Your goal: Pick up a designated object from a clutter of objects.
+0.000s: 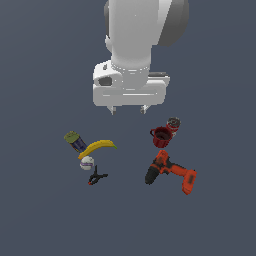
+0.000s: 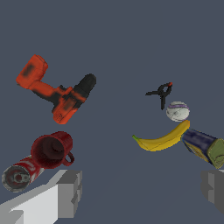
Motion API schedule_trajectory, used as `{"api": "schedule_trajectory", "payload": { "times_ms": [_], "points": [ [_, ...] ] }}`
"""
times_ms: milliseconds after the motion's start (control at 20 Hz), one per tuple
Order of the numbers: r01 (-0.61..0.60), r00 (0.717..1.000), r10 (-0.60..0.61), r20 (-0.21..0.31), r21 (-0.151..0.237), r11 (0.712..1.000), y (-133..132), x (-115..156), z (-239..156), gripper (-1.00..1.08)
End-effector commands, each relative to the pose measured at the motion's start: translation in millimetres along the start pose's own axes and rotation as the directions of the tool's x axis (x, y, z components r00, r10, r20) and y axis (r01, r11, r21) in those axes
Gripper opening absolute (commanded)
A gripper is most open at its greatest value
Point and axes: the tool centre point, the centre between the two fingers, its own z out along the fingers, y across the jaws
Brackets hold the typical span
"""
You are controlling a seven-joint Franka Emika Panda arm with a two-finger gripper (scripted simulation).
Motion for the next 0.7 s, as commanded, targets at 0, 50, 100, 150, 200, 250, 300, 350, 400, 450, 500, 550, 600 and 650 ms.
{"api": "schedule_trajectory", "payload": {
  "times_ms": [0, 50, 100, 150, 200, 250, 300, 350, 400, 450, 500, 550, 600, 650],
  "points": [
    [0.0, 1.0, 0.0, 0.0, 0.0, 1.0, 0.0, 0.0, 0.0, 1.0],
    [0.0, 1.0, 0.0, 0.0, 0.0, 1.0, 0.1, 0.0, 0.1, 1.0],
    [0.0, 1.0, 0.0, 0.0, 0.001, 1.0, 0.3, 0.0, 0.6, 1.0],
    [0.0, 1.0, 0.0, 0.001, 0.002, 1.0, 0.8, 0.1, 1.3, 1.0],
    [0.001, 1.0, -0.001, 0.001, 0.003, 1.0, 1.4, 0.2, 2.3, 1.0],
    [0.001, 1.0, -0.001, 0.002, 0.005, 1.0, 2.2, 0.4, 3.6, 1.0],
    [0.001, 1.0, -0.001, 0.003, 0.006, 1.0, 3.0, 0.5, 5.1, 1.0],
    [0.001, 1.0, -0.001, 0.004, 0.008, 1.0, 3.8, 0.7, 6.4, 1.0],
    [0.001, 1.0, -0.001, 0.005, 0.01, 1.0, 4.4, 0.8, 7.4, 1.0],
    [0.001, 1.0, -0.001, 0.005, 0.01, 1.0, 4.8, 0.8, 8.1, 1.0],
    [0.001, 1.0, -0.001, 0.005, 0.011, 1.0, 5.0, 0.8, 8.5, 1.0],
    [0.001, 1.0, -0.001, 0.005, 0.011, 1.0, 4.9, 0.8, 8.5, 1.0],
    [0.001, 1.0, -0.001, 0.005, 0.011, 1.0, 4.9, 0.8, 8.4, 1.0],
    [0.001, 1.0, -0.001, 0.005, 0.011, 1.0, 5.2, 0.9, 8.4, 1.0]
  ]
}}
